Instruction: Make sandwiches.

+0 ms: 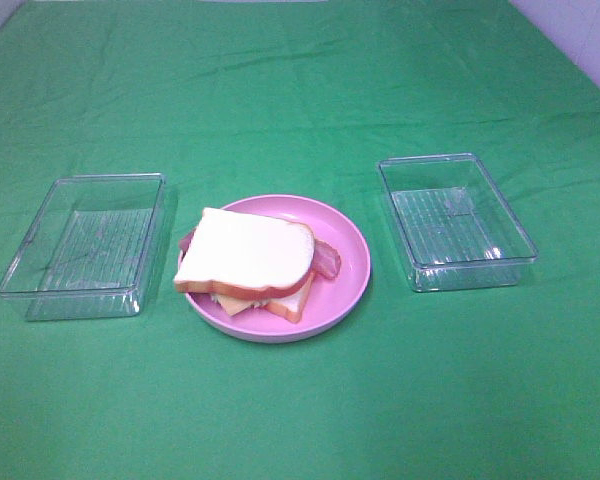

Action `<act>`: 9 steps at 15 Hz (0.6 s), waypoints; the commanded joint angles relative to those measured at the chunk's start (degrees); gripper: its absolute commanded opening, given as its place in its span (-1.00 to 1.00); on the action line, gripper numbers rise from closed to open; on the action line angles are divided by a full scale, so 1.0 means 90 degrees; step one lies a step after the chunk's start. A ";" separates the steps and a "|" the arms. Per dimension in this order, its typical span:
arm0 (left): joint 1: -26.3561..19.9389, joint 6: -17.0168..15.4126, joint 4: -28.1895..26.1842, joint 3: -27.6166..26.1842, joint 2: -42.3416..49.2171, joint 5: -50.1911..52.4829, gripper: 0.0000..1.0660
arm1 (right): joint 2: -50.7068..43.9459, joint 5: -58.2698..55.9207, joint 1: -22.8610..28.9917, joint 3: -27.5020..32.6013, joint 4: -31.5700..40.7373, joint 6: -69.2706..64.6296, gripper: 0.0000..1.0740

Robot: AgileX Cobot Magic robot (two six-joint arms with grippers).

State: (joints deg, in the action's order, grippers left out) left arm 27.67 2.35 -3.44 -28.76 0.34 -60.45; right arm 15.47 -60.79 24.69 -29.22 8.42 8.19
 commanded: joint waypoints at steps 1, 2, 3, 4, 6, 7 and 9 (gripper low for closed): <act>0.0013 -0.0013 -0.0038 0.0013 0.0140 0.0057 0.20 | -0.0025 -0.0025 0.0006 0.0025 -0.0025 0.0076 0.33; 0.0013 -0.0013 -0.0038 0.0013 0.0140 0.0057 0.20 | -0.0025 -0.0025 0.0006 0.0025 -0.0025 0.0076 0.33; 0.0013 -0.0013 -0.0038 0.0013 0.0140 0.0057 0.20 | -0.0025 -0.0025 0.0006 0.0025 -0.0025 0.0076 0.33; 0.0013 -0.0013 -0.0038 0.0013 0.0140 0.0057 0.20 | -0.0025 -0.0025 -0.0019 0.0025 -0.0019 0.0076 0.33; 0.0013 -0.0013 -0.0038 0.0013 0.0140 0.0057 0.20 | -0.0025 -0.0025 -0.0407 0.0025 0.0000 0.0076 0.33; -0.0019 -0.0013 -0.0038 0.0013 0.0140 0.0057 0.20 | -0.0025 -0.0025 -0.0796 0.0025 0.0000 0.0076 0.33; -0.0318 -0.0013 -0.0038 0.0013 0.0140 0.0057 0.20 | -0.0032 -0.0025 -0.1331 0.0025 0.0000 0.0076 0.33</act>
State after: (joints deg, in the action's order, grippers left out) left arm 24.87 2.35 -3.44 -28.76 0.34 -60.45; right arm 15.47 -60.79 13.18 -29.22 8.48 8.19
